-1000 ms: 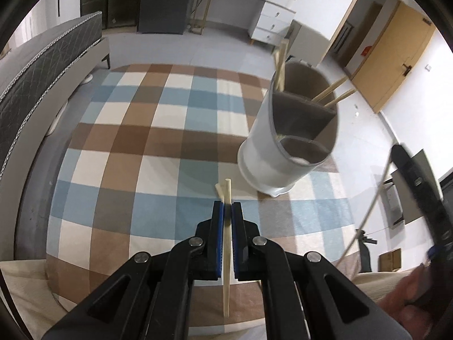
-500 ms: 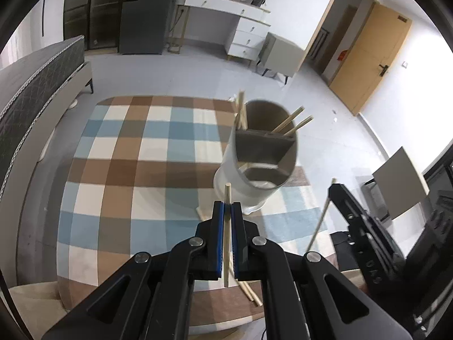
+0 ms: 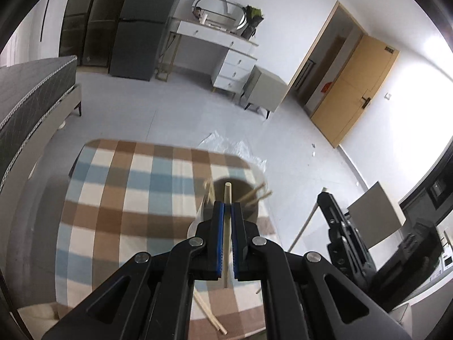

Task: Organize utensils
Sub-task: 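Raise both held chopsticks up over the white holder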

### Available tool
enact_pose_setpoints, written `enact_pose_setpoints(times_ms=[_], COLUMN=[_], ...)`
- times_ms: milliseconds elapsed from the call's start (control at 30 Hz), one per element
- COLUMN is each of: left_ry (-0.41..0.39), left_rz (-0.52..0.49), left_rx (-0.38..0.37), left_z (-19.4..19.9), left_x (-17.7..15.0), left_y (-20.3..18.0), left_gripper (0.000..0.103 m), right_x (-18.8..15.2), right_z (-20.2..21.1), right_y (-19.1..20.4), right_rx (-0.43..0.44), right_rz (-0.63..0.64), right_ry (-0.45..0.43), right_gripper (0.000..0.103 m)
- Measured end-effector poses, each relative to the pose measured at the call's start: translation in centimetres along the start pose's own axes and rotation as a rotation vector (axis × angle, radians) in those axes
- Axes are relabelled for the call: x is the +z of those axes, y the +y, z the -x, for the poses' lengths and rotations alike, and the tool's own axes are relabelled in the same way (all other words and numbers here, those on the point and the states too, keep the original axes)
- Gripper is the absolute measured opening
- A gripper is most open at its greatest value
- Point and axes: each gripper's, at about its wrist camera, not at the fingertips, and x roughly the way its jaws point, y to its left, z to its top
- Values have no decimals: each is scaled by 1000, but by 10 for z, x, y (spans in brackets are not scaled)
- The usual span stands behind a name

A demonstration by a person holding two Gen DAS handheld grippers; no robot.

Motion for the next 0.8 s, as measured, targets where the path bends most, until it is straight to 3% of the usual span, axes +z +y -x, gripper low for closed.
enact_pose_setpoints(times_ms=[100, 433, 800], left_ry=[-32, -128, -90], left_rz=[26, 74, 94], left_rx=[-34, -16, -15], left_z=[0, -31, -80], left_x=[23, 75, 76], left_y=[-2, 3, 25], left_gripper=[0, 0, 0], right_x=[20, 65, 47], right_z=[-17, -80, -126], right_y=[-6, -11, 4], right_rx=[-5, 15, 4], right_rz=[-22, -54, -32], right_ry=[-21, -75, -74], right_gripper=[5, 5, 5])
